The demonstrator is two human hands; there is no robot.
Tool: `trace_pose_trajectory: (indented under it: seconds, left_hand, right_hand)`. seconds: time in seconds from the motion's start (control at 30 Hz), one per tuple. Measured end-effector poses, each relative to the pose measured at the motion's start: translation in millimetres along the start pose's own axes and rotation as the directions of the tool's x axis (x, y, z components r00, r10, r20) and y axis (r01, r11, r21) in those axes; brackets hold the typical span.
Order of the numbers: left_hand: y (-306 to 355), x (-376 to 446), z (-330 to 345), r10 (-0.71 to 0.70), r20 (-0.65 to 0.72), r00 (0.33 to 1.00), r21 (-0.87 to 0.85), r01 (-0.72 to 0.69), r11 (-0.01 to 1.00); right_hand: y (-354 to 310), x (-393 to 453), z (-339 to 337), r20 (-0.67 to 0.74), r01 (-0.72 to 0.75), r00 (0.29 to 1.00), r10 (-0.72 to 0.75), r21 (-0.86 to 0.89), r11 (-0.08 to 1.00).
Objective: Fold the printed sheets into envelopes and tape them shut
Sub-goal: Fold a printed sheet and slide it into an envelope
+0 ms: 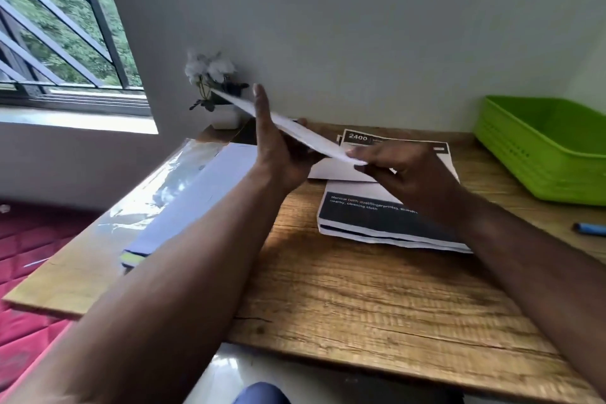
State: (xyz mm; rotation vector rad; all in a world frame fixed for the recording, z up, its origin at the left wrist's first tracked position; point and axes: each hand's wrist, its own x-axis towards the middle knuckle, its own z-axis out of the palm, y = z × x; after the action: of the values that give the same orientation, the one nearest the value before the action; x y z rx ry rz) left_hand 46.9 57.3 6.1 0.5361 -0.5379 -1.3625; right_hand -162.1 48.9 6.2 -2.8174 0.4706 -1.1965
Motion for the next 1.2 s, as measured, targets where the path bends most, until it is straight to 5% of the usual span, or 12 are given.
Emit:
trace_pose_trajectory:
  seconds: [0.13,0.33,0.57,0.93,1.2]
  left_hand:
    - [1,1,0,-0.03,0.023,0.999,0.027,0.029,0.999]
    - [-6,0,4,-0.006,-0.054,0.999,0.08,0.01,0.997]
    - [-13,-3,15,0.032,-0.249,0.968,0.141,0.003,0.99]
    - [-13,-6,20,0.095,-0.414,0.905,0.167,-0.028,0.986]
    - [5,-5,11,-0.024,-0.177,0.984,0.086,0.04,0.995]
  right_hand:
    - [6,-3,-3,0.159,-0.089,0.985,0.074,0.089,0.992]
    - [4,-1,0,-0.076,0.043,0.995,-0.059,-0.196,0.98]
    - [5,2,0,-0.078,0.032,0.995,-0.056,-0.289,0.957]
    - [10,-1,-10,-0.266,-0.212,0.949,0.168,-0.145,0.966]
    - [11,-1,-9,-0.309,-0.163,0.943,0.125,-0.099,0.982]
